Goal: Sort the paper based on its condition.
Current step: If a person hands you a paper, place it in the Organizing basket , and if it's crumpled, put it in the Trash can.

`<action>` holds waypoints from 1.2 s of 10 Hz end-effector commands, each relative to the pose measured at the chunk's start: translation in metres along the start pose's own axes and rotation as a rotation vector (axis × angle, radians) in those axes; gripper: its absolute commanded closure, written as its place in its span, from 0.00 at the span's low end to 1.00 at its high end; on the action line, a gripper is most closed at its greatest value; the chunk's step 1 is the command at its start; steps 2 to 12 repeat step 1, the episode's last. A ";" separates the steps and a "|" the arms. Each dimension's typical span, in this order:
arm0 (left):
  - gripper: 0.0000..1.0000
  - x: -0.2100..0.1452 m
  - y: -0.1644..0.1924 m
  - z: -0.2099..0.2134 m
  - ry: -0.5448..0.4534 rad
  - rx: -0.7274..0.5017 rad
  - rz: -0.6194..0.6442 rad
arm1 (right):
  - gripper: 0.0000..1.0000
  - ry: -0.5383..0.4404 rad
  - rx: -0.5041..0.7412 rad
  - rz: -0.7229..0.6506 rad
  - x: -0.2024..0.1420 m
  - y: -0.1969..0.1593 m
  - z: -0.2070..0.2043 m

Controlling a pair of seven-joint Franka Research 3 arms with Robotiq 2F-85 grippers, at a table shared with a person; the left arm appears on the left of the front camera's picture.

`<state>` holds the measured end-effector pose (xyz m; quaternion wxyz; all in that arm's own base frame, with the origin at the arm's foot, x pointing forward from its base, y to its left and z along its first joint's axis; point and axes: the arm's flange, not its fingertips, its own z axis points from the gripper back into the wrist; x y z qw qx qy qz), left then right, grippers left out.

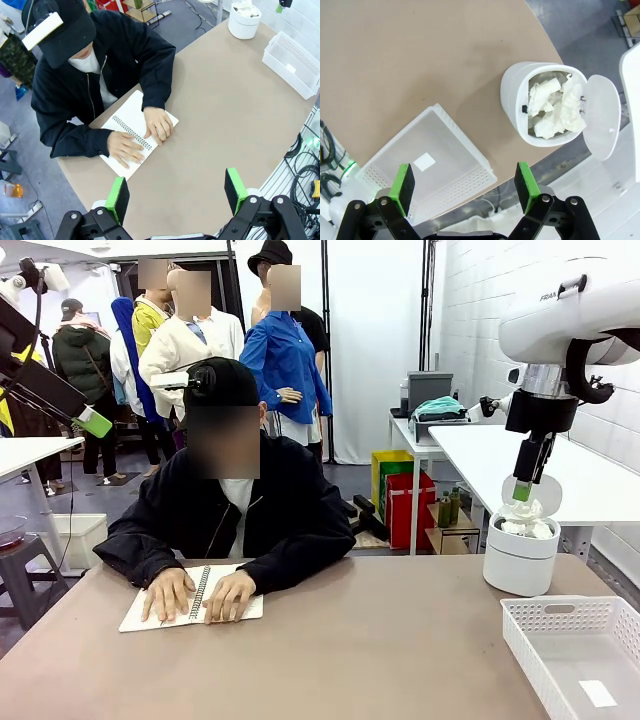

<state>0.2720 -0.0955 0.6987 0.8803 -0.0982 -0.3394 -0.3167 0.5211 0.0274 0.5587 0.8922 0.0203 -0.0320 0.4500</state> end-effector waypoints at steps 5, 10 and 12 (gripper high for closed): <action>0.00 0.000 0.000 0.001 0.000 0.003 0.001 | 0.00 0.002 0.001 -0.003 0.000 0.000 0.002; 0.00 0.000 0.000 0.001 0.000 0.003 0.001 | 0.00 0.002 0.001 -0.003 0.000 0.000 0.002; 0.00 0.000 0.000 0.001 0.000 0.003 0.001 | 0.00 0.002 0.001 -0.003 0.000 0.000 0.002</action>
